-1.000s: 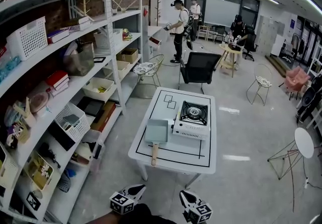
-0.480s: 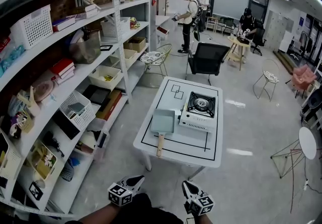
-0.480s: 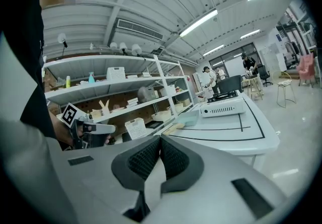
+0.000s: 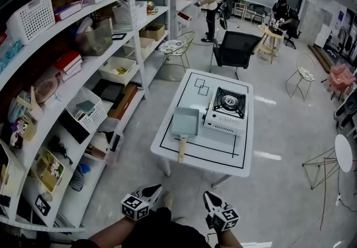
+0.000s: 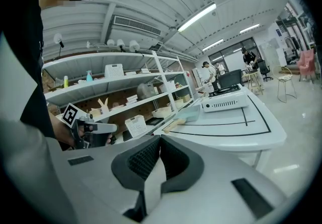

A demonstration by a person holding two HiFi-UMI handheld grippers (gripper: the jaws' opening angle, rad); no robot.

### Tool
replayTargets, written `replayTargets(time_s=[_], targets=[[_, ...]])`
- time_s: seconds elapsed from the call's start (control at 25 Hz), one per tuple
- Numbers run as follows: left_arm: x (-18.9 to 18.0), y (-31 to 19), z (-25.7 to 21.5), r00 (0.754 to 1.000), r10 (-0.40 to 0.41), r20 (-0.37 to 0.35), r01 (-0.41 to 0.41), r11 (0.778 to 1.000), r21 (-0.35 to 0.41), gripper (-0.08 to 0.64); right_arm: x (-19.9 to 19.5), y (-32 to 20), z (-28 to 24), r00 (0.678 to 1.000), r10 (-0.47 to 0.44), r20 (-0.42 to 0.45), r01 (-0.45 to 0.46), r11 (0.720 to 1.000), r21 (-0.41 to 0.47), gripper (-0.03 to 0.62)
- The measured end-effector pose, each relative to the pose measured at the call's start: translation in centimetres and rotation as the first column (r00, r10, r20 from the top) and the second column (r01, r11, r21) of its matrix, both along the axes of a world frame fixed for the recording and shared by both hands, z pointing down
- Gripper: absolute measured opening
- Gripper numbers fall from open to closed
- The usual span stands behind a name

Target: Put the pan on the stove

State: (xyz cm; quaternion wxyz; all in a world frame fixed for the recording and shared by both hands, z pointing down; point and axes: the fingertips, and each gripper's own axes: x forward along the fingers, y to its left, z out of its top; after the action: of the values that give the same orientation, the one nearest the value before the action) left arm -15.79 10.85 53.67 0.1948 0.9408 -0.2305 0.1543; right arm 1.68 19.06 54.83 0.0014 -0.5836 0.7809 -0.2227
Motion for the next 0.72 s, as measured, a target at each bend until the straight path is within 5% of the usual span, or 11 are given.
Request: replayTargets(time_s=[0.72], targets=[[3.1,-7.4,-0.2,0.997,0.053,-0.049,-0.054,0.999,-0.007,0.011,1.5,-6.7,-0.6,0.999,0.026,-0.029,-0.026,1.0,-0.017,0.026]])
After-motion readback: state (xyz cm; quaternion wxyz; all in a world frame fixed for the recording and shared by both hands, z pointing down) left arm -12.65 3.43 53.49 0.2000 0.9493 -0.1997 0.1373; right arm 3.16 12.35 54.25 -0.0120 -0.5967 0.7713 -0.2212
